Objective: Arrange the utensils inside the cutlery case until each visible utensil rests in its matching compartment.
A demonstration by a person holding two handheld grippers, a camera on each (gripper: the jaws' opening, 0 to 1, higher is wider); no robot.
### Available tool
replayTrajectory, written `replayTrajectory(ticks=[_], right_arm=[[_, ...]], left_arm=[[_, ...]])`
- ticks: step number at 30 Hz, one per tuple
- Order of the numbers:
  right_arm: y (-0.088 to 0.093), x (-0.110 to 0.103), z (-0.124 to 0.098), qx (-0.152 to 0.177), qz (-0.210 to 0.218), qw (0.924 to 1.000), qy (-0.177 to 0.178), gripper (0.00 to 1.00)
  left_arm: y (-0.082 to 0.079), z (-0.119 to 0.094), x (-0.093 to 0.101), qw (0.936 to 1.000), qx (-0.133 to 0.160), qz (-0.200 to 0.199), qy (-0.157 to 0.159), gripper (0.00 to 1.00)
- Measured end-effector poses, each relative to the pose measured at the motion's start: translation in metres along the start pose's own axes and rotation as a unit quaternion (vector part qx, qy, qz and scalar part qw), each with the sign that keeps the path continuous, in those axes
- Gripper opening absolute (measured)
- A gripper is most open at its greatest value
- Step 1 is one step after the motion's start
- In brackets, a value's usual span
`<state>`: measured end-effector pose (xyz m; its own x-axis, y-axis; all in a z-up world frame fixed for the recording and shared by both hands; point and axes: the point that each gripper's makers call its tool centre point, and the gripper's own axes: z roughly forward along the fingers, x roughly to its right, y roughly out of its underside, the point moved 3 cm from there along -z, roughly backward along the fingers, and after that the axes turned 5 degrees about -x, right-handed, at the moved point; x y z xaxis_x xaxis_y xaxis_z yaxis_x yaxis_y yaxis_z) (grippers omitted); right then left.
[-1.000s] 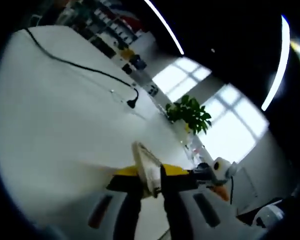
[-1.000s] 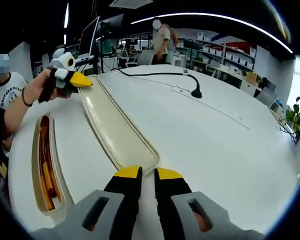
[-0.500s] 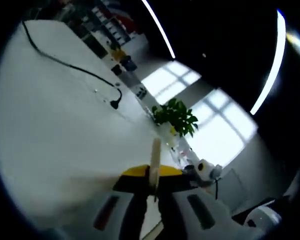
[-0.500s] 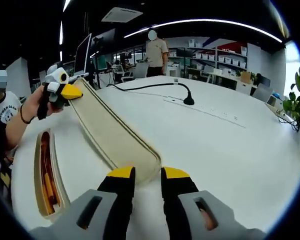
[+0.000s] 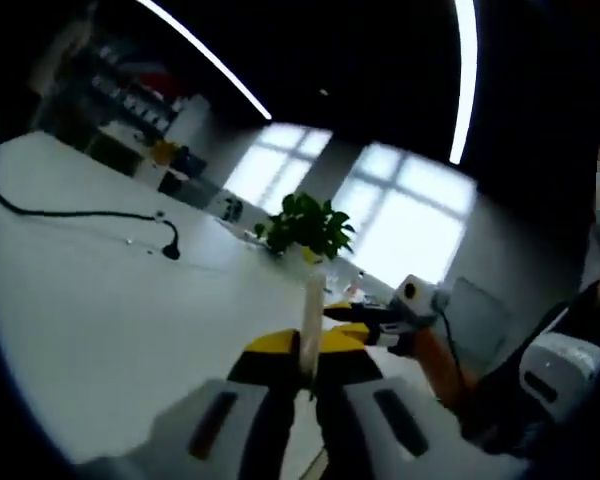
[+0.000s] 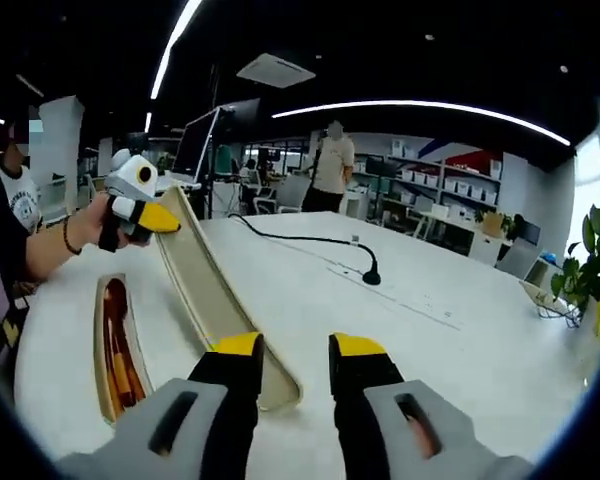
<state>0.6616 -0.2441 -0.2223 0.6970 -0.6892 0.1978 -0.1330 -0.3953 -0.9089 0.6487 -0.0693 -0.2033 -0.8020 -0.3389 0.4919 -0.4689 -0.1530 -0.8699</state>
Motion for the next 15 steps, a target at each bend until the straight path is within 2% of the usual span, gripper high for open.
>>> replayTrajectory(ticks=[2,4,10,11,12,13,15], right_arm=[[-0.001,-0.006,-0.001,-0.014,-0.025,0.9996,-0.009,0.29],[0.000,-0.009,-0.001,-0.027,-0.052,0.9982,-0.008,0.30],[-0.008,-0.022,-0.004,-0.008,-0.077,0.9962,-0.039,0.34],[-0.008,-0.025,-0.005,-0.010,-0.086,0.9952,-0.045,0.34],[-0.010,-0.028,-0.006,-0.007,-0.095,0.9943,-0.049,0.34],[-0.012,-0.031,-0.008,-0.004,-0.103,0.9932,-0.053,0.34],[-0.017,-0.037,-0.011,0.006,-0.123,0.9905,-0.062,0.34]], left_arm=[[0.000,-0.001,0.005,1.0000,0.002,0.004,0.008,0.03],[-0.002,-0.002,0.011,0.9994,0.008,0.028,0.018,0.03],[-0.004,-0.008,0.031,0.9923,0.011,0.114,0.047,0.03],[-0.008,-0.006,0.028,0.9892,0.016,0.136,0.051,0.03],[-0.020,-0.015,0.012,0.9853,0.024,0.158,0.061,0.03],[-0.027,-0.020,0.005,0.9844,0.029,0.159,0.070,0.03],[-0.026,-0.027,0.017,0.9824,0.038,0.164,0.081,0.03]])
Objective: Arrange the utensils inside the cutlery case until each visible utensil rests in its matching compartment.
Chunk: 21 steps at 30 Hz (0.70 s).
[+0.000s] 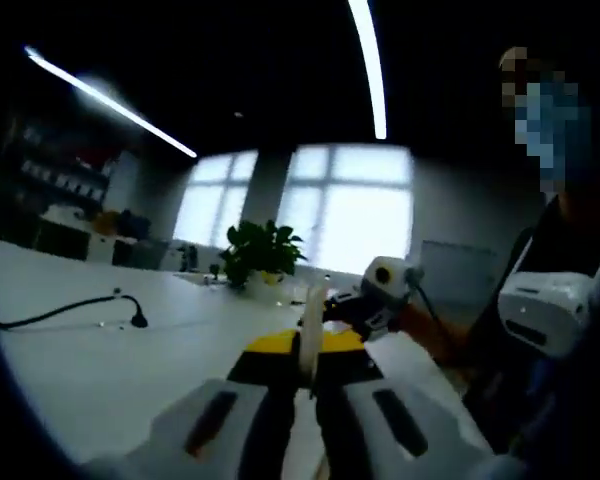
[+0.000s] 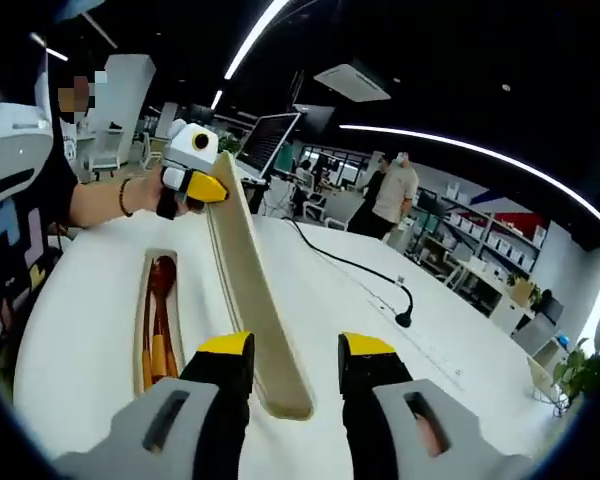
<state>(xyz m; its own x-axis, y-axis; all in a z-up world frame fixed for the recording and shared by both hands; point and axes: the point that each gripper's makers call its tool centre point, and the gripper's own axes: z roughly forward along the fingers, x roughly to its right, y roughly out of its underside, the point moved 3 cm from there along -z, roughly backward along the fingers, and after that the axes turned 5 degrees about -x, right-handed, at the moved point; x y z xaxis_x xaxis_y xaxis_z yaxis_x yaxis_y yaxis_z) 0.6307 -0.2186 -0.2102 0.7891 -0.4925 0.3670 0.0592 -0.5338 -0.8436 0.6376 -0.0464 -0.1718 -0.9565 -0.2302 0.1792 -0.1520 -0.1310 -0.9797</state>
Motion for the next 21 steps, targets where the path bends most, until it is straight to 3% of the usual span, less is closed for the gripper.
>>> replayTrajectory(ticks=[2,4,7,10,14,16,18,21], right_arm=[[-0.005,-0.005,-0.003,0.013,-0.019,0.9997,-0.004,0.32],[-0.008,-0.009,-0.006,0.024,-0.027,0.9993,-0.007,0.30],[-0.010,-0.011,-0.006,0.027,-0.029,0.9992,-0.009,0.30],[-0.009,-0.014,-0.008,0.023,-0.061,0.9978,-0.010,0.29],[-0.016,-0.016,-0.015,0.064,-0.056,0.9962,-0.021,0.23],[-0.019,-0.020,-0.018,0.074,-0.059,0.9951,-0.031,0.20],[-0.021,-0.027,-0.021,0.083,-0.057,0.9938,-0.047,0.09],[-0.021,-0.042,-0.023,0.092,-0.064,0.9906,-0.078,0.06]], left_arm=[[-0.001,-0.004,0.003,1.0000,0.000,0.004,0.002,0.03],[-0.003,-0.005,0.003,0.9991,0.001,0.041,0.006,0.03],[-0.005,-0.007,0.012,0.9989,0.012,0.040,0.020,0.03],[-0.015,-0.008,0.028,0.9953,0.031,0.080,0.045,0.03],[-0.022,-0.011,0.040,0.9914,0.030,0.113,0.059,0.03],[-0.024,-0.014,0.042,0.9906,0.029,0.118,0.064,0.03],[-0.025,-0.017,0.045,0.9896,0.031,0.120,0.074,0.03],[-0.029,-0.021,0.056,0.9873,0.042,0.122,0.093,0.03]])
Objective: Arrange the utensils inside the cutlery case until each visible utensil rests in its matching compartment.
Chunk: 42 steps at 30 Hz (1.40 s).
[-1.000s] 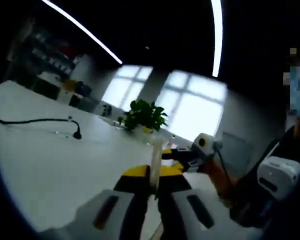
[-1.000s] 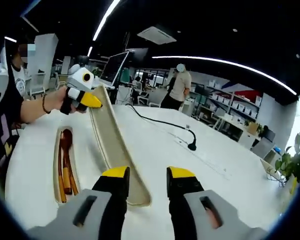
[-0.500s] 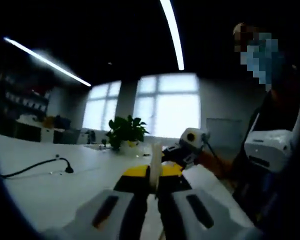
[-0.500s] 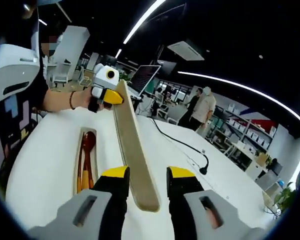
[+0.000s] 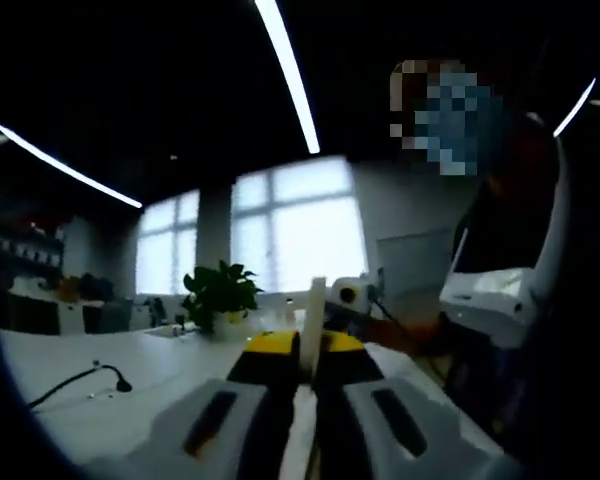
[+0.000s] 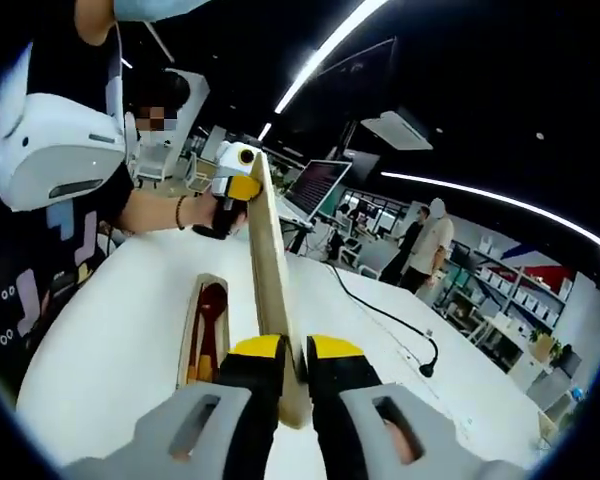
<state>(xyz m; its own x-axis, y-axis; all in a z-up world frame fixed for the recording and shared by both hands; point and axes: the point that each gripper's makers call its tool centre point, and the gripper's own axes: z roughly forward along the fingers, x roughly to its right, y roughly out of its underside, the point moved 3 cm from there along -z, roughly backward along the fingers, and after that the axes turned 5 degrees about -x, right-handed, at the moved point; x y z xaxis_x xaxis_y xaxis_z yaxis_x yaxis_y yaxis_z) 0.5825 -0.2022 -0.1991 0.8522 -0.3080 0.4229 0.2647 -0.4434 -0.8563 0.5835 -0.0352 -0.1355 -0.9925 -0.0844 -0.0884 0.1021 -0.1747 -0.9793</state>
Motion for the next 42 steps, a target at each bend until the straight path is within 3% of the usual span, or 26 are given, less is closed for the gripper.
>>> replayTrajectory(ticks=[3,5,12,17,21,24,28,30,31,32,35,37,39,40,41,42], right_arm=[[-0.002,-0.007,-0.001,0.001,-0.005,1.0000,-0.002,0.04],[-0.004,-0.007,-0.001,0.011,-0.030,0.9995,0.000,0.02],[0.001,-0.010,0.003,0.008,-0.032,0.9994,-0.002,0.02],[0.005,-0.008,0.005,0.003,-0.041,0.9991,0.009,0.01],[0.007,-0.006,0.004,-0.005,-0.040,0.9991,0.015,0.01],[0.005,0.000,0.000,0.000,-0.046,0.9981,0.040,0.01],[0.003,0.006,-0.005,0.002,-0.060,0.9964,0.059,0.01],[0.004,0.007,-0.005,-0.006,-0.071,0.9952,0.067,0.01],[0.003,0.011,-0.008,-0.012,-0.089,0.9919,0.090,0.01],[0.002,0.012,-0.009,-0.012,-0.089,0.9911,0.098,0.01],[-0.002,0.019,-0.013,-0.026,-0.121,0.9826,0.138,0.01],[-0.004,0.021,-0.014,-0.036,-0.145,0.9764,0.156,0.01],[-0.002,0.020,-0.013,-0.054,-0.167,0.9715,0.159,0.01],[-0.002,0.019,-0.013,-0.058,-0.176,0.9687,0.165,0.01],[0.000,0.017,-0.010,-0.058,-0.173,0.9710,0.155,0.01],[0.001,0.016,-0.009,-0.058,-0.179,0.9696,0.157,0.02]], left_arm=[[-0.003,0.002,0.008,1.0000,0.005,0.002,0.007,0.03],[-0.003,0.004,0.007,1.0000,0.002,-0.007,0.002,0.03],[0.002,0.000,0.002,0.9968,-0.004,-0.080,-0.005,0.07],[0.007,-0.001,-0.004,0.9957,-0.017,-0.089,-0.016,0.09],[0.011,-0.003,-0.007,0.9953,-0.036,-0.085,-0.029,0.19],[0.011,-0.005,-0.009,0.9948,-0.041,-0.086,-0.036,0.30],[0.015,-0.006,-0.014,0.9899,-0.047,-0.124,-0.049,0.47],[0.018,-0.010,-0.022,0.9876,-0.051,-0.126,-0.080,0.44],[0.020,-0.012,-0.025,0.9873,-0.057,-0.116,-0.093,0.41],[0.023,-0.012,-0.021,0.9869,-0.065,-0.116,-0.091,0.40],[0.030,-0.013,-0.017,0.9730,-0.071,-0.197,-0.096,0.47],[0.029,-0.012,-0.014,0.9604,-0.054,-0.257,-0.093,0.54],[0.026,-0.017,-0.014,0.9469,-0.031,-0.310,-0.080,0.51],[0.025,-0.018,-0.014,0.9432,-0.024,-0.322,-0.078,0.49],[0.024,-0.021,-0.017,0.9413,-0.015,-0.327,-0.082,0.50],[0.025,-0.023,-0.021,0.9337,-0.006,-0.345,-0.097,0.52]])
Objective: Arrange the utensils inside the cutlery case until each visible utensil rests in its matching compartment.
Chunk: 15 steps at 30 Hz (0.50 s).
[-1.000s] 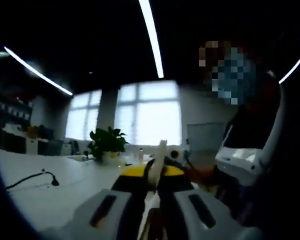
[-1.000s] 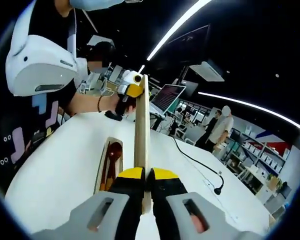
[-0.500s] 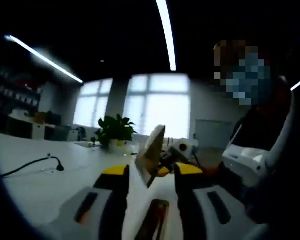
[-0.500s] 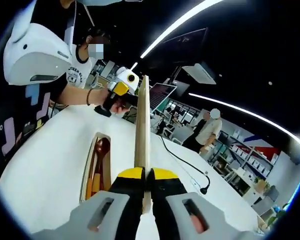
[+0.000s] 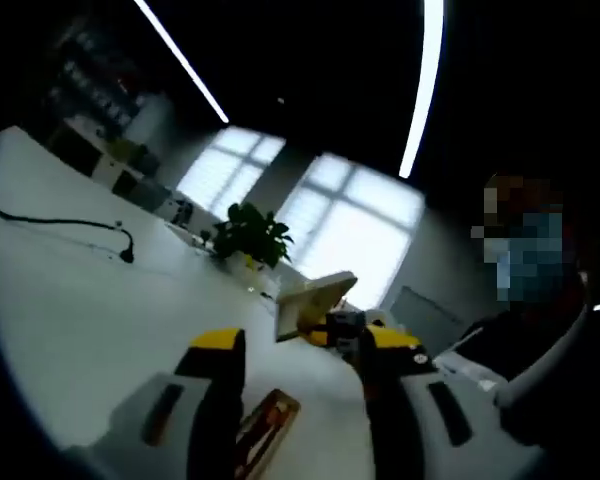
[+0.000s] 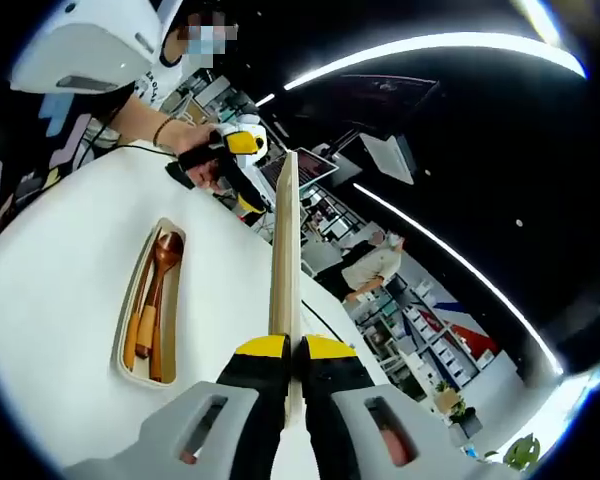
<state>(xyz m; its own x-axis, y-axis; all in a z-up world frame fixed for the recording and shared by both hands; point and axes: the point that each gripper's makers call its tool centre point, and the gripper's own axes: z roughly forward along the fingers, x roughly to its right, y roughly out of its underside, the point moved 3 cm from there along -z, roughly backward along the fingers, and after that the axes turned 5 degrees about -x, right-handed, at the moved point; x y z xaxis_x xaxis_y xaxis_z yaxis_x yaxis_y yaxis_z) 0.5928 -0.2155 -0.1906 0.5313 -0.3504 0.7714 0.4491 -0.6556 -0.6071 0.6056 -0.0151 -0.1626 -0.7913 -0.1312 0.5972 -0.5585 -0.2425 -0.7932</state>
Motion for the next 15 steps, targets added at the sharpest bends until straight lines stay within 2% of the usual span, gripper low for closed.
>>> replayTrajectory(ticks=[2,5,7,8,9,11,12,13,14,15], right_arm=[[0.002,0.000,0.002,-0.007,-0.012,0.9999,0.008,0.02],[0.003,0.003,0.002,-0.022,-0.057,0.9975,0.035,0.02],[-0.001,0.006,0.001,-0.023,-0.088,0.9942,0.058,0.02],[-0.001,0.007,0.001,-0.024,-0.090,0.9937,0.063,0.02],[-0.002,0.007,0.000,-0.030,-0.103,0.9919,0.068,0.02],[-0.006,0.008,-0.001,-0.033,-0.135,0.9871,0.079,0.02],[-0.006,0.005,0.000,-0.032,-0.131,0.9882,0.072,0.02],[-0.008,0.006,0.000,-0.030,-0.144,0.9865,0.072,0.02],[-0.012,0.012,-0.001,-0.029,-0.171,0.9815,0.081,0.02],[-0.008,0.011,-0.003,-0.040,-0.176,0.9801,0.082,0.02]], left_arm=[[0.001,0.000,-0.004,0.9983,0.005,-0.058,-0.003,0.56],[0.000,0.004,-0.011,0.9858,0.025,-0.166,0.005,0.61],[0.000,0.008,-0.015,0.9801,0.032,-0.195,0.018,0.58],[0.001,0.011,-0.018,0.9757,0.035,-0.215,0.024,0.55],[0.002,0.014,-0.018,0.9734,0.034,-0.224,0.035,0.56],[0.002,0.021,-0.019,0.9638,0.038,-0.261,0.041,0.60],[0.003,0.025,-0.020,0.9607,0.033,-0.272,0.044,0.62],[0.004,0.028,-0.023,0.9568,0.032,-0.286,0.044,0.63],[0.004,0.030,-0.025,0.9534,0.034,-0.297,0.041,0.63],[0.003,0.032,-0.027,0.9488,0.037,-0.311,0.042,0.61]])
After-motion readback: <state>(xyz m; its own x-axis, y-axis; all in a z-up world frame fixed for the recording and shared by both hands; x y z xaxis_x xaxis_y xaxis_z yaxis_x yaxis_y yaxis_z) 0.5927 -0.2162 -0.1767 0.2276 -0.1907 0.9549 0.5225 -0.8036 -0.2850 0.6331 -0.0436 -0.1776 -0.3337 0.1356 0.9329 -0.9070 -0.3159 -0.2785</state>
